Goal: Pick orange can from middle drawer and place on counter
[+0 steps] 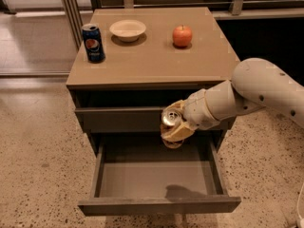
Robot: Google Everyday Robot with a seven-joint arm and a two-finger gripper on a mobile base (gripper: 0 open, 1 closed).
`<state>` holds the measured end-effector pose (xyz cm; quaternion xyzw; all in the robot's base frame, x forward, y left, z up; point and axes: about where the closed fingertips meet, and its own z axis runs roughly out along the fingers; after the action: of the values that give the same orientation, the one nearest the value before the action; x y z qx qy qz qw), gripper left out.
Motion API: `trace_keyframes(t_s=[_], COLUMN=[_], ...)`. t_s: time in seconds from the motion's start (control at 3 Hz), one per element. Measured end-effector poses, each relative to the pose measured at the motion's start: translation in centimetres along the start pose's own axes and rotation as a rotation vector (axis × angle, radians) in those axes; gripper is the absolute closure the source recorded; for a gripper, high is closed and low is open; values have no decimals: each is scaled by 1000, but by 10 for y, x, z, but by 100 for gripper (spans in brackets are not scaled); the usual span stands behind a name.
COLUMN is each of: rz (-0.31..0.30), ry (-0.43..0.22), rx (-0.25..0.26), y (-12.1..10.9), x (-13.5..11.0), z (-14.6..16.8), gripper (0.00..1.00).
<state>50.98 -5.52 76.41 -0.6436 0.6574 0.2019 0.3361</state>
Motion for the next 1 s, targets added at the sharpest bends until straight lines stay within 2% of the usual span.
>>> trace_keyframes(t_s=[0.33, 0.67, 1.0], rz=[60, 111, 111], ry=[-65, -78, -78], rx=[-9, -27, -26], y=[-10, -30, -30], x=[-40, -101, -101], z=[-46, -124, -124], gripper=[100, 100, 100])
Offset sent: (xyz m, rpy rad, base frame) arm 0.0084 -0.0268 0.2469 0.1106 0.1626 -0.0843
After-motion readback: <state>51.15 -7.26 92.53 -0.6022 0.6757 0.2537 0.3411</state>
